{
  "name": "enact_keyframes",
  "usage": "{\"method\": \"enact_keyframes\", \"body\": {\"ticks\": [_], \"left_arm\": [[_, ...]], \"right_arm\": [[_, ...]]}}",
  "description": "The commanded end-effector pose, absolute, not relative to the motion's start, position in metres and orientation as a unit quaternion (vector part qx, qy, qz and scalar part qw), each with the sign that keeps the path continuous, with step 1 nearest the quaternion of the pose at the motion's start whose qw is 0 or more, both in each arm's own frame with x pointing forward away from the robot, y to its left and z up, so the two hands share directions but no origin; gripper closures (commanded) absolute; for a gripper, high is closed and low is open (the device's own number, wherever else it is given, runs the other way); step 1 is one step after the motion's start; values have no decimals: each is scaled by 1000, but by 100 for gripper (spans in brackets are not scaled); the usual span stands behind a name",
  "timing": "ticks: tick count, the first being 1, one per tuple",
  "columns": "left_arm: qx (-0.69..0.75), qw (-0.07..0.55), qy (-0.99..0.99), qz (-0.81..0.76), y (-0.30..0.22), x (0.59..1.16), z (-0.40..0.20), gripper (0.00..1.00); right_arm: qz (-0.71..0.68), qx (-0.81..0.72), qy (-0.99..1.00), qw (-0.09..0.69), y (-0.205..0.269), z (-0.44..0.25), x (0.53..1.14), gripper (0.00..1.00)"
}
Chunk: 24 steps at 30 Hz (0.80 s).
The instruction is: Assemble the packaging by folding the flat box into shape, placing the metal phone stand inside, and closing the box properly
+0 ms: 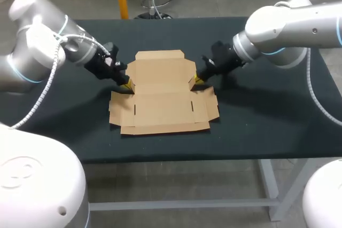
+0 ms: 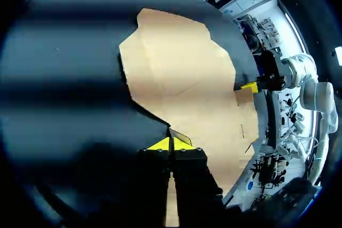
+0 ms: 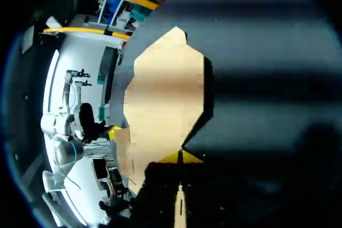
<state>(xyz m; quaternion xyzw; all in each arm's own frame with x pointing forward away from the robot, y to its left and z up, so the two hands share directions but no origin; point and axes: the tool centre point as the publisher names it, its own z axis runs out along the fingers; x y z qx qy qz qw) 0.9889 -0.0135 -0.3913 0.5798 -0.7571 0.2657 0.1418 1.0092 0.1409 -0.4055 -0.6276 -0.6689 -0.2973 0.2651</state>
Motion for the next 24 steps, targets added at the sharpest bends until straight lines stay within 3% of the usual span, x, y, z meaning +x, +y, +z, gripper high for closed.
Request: {"method": "enact_keyframes", "body": {"ticks": [1,24], "left_arm": [[586,128,-759,254,-17,986,-386,100],[606,99,-757,223,-33,988,-387,100]], "right_arm": [[-292,-630,-670,261,145,-403,1007,100],[-244,-663,-673,219,161,-399,1007,100]]}}
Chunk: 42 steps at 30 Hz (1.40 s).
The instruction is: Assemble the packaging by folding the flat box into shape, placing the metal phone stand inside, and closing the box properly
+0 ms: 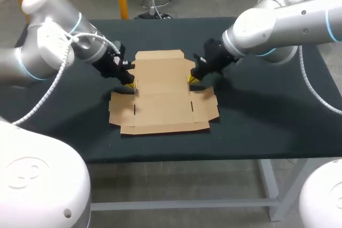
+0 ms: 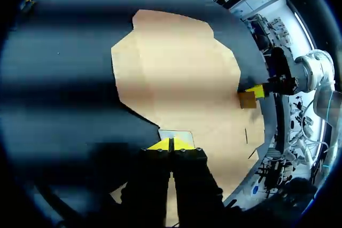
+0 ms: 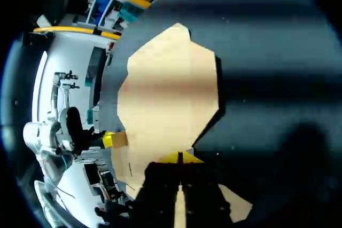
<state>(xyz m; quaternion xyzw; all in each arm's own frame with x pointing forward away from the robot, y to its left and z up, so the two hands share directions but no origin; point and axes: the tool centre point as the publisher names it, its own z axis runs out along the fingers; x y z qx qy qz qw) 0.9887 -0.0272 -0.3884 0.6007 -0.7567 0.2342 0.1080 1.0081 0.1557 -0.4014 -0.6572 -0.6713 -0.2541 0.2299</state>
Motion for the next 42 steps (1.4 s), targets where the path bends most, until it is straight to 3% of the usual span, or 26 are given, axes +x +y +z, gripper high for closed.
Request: {"method": "enact_keyframes", "body": {"ticks": [1,42], "left_arm": [[607,97,-757,222,-34,988,-386,100],[662,38,-735,144,-53,988,-411,100]], "right_arm": [[-242,-664,-673,216,162,-399,1007,100],[-133,-732,-650,155,181,-428,997,100]]}}
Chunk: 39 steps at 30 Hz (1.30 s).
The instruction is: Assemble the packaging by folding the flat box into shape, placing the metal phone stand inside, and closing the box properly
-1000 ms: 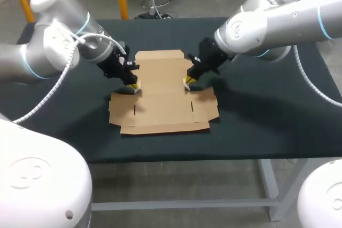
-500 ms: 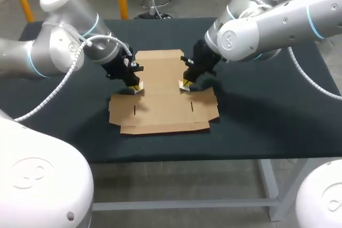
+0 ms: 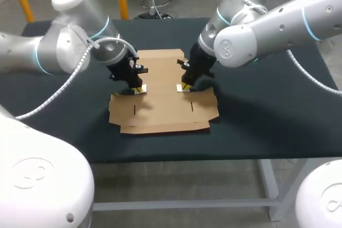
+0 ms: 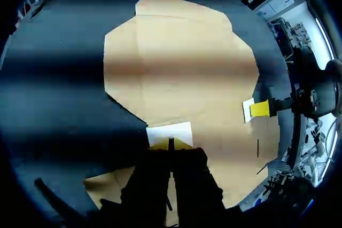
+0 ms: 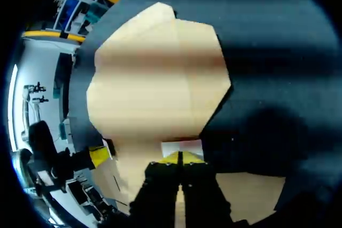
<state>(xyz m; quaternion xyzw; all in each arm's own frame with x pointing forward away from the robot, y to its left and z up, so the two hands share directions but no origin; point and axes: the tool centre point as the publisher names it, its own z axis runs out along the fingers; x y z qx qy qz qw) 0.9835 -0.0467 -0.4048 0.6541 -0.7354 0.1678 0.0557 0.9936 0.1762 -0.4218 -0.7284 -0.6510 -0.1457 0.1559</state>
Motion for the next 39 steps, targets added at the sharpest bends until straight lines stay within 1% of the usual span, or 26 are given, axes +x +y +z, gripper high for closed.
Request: {"method": "enact_keyframes", "body": {"ticks": [1,8,15,22,31,39], "left_arm": [[663,38,-734,143,-53,988,-412,100],[669,36,-730,135,-50,987,-413,100],[669,32,-729,144,-44,982,-396,100],[664,59,-728,160,-33,977,-382,100],[667,77,-723,163,-22,970,-373,100],[673,82,-718,156,-11,959,-359,100]], "right_arm": [[-130,-734,-648,153,181,-430,997,100],[-123,-741,-643,151,180,-431,997,100],[-149,-740,-636,161,170,-414,993,100],[-182,-718,-642,196,154,-399,991,100],[-201,-705,-636,240,129,-398,992,100],[-212,-701,-632,256,113,-388,985,100]]}}
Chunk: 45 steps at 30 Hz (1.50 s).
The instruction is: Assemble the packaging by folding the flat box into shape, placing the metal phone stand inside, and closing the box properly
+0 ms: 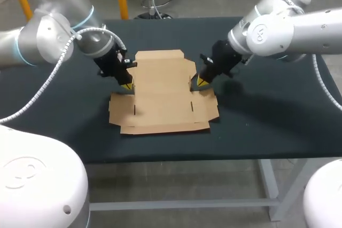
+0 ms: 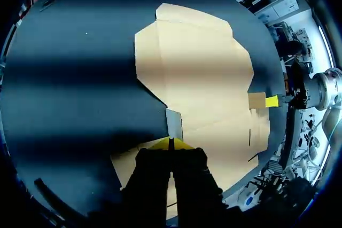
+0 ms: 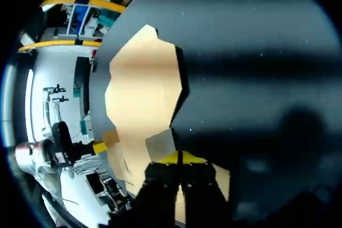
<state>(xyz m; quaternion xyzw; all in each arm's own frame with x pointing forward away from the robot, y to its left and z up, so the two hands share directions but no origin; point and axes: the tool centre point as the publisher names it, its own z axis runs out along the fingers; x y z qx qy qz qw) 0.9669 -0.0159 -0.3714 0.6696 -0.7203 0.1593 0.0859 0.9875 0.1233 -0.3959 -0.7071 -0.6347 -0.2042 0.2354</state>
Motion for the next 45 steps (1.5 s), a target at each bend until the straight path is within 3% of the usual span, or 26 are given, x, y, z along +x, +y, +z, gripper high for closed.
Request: {"method": "enact_keyframes", "body": {"ticks": [1,17,45], "left_arm": [[677,80,-715,154,-9,957,-356,100],[696,79,-693,170,26,900,-312,100],[686,125,-686,209,31,807,-329,100]], "right_arm": [[-213,-700,-631,258,111,-386,984,100],[-215,-705,-627,250,83,-349,948,100],[-224,-711,-610,269,51,-360,854,100]]}}
